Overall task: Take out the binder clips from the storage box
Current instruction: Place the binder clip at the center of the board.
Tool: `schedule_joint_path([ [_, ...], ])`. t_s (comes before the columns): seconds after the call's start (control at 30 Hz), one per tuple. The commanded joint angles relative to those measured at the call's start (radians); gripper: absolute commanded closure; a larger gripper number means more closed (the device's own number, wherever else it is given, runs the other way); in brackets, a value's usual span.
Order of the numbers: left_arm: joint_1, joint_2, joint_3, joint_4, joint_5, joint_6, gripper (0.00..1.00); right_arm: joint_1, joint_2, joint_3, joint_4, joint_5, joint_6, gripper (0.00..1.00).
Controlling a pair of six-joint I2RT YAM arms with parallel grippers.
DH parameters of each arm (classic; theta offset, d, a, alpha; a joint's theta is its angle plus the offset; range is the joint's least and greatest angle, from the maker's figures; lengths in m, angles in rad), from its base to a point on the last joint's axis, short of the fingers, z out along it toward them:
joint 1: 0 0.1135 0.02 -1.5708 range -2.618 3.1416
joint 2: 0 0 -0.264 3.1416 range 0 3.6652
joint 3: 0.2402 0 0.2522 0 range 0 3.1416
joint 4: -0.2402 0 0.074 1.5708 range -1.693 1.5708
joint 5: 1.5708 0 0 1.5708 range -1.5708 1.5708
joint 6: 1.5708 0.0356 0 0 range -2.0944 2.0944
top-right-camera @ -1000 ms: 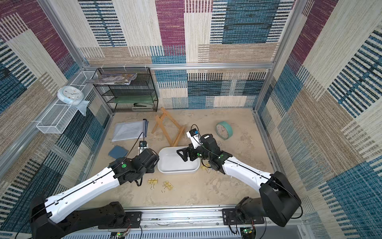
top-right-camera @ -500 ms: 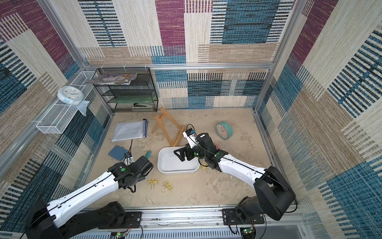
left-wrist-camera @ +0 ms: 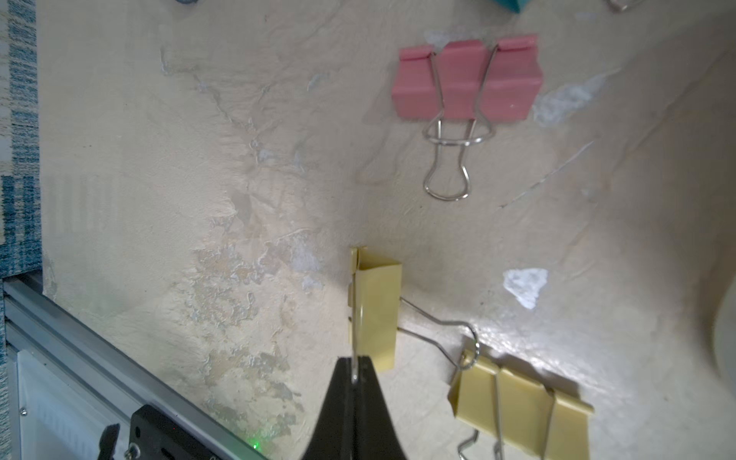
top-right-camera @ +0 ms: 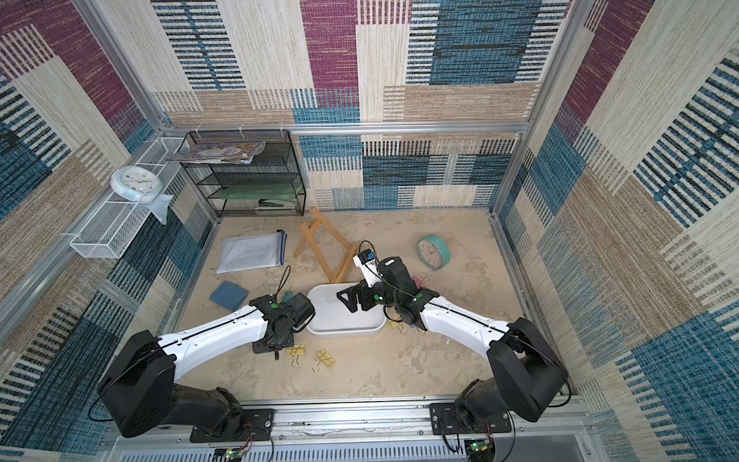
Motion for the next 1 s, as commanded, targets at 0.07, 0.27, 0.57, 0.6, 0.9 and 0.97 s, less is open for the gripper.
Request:
schedule_joint_path([
  [0.07, 0.001, 0.007, -0.001, -0.021, -0.015, 0.01, 0.89, 0.0, -0.024, -0.005, -0.007, 0.05, -0.012, 0.01],
  [0.27, 0.001, -0.018, 0.002, -0.033, -0.024, 0.002, 0.73, -0.001, -0.037, 0.003, -0.151, 0.296, 0.022, 0.01],
  [0.57, 0.003, -0.098, 0.046, -0.047, -0.04, 0.032, 0.67, -0.103, -0.075, -0.052, -0.212, 0.356, 0.12, 0.0],
  [0.6, 0.003, -0.103, 0.055, -0.055, -0.043, 0.032, 0.67, -0.119, -0.069, -0.057, -0.204, 0.321, 0.119, 0.04],
  [0.9, 0.003, -0.136, 0.158, -0.059, -0.006, 0.071, 0.67, -0.147, 0.053, -0.029, -0.266, 0.214, 0.146, 0.37],
  [0.97, 0.003, -0.131, 0.179, -0.054, 0.005, 0.087, 0.67, -0.147, 0.077, -0.021, -0.268, 0.197, 0.14, 0.44],
])
